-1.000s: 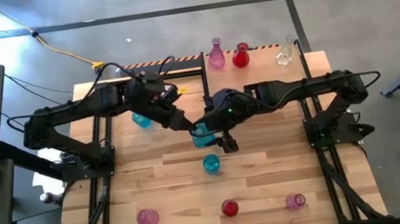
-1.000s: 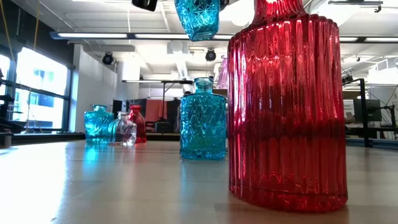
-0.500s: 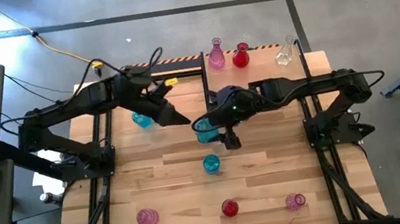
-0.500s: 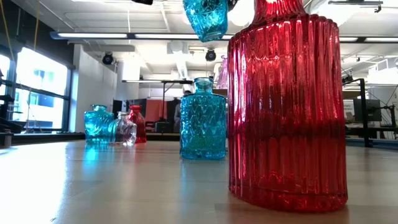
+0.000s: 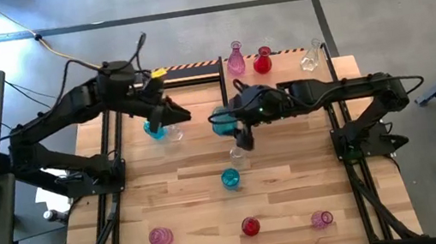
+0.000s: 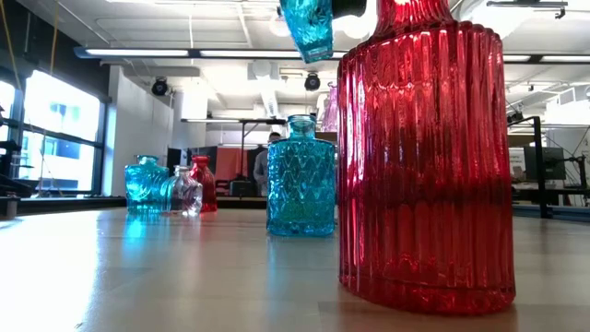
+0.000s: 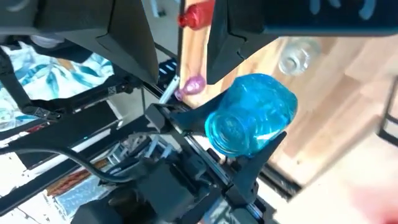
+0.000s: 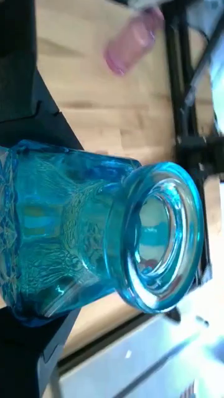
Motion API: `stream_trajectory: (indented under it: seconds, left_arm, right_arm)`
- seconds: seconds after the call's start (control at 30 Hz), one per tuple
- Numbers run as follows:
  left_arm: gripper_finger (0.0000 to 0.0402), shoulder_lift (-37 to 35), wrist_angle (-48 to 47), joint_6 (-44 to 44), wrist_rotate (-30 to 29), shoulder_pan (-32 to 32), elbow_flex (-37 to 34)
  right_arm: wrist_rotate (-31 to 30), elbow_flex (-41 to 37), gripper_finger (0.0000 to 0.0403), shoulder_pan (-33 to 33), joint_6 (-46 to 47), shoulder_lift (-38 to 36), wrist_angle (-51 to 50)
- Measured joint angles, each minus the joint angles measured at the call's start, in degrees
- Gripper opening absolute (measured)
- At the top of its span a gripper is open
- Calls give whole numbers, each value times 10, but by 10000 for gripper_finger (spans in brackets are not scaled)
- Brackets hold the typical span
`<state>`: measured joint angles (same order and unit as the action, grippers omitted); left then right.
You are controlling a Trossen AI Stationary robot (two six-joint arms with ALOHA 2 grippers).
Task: Sort vases onto shelf
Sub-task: Put the bottom left blue vase on the shelf
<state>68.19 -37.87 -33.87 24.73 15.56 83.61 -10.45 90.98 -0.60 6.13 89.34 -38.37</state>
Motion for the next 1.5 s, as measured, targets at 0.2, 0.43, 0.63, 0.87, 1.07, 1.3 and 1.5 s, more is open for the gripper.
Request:
stream_trajectory:
  seconds: [0.2,0.43,0.63,0.87,1.07,1.3,1.5]
  left_arm:
    - [127,-26,0,46,0,17,0]
    - [127,-41,0,75,0,29,0]
    - [127,-46,-4,96,1,32,0]
    - [127,-45,-43,133,1,32,-1]
    - [127,-45,-54,156,0,32,-1]
    - [127,-45,-73,182,0,32,-1]
    - [127,-45,-76,196,0,34,-1]
  right_arm:
    - [-80,0,283,6,48,-16,-5]
    - [-188,0,283,7,85,-41,-16]
    - [-262,0,283,16,112,-65,-34]
    - [-321,0,289,40,120,-92,-44]
    - [-352,0,288,54,134,-112,-65]
    - [-387,0,287,68,150,-136,-88]
    - [-408,0,287,82,182,-160,-135]
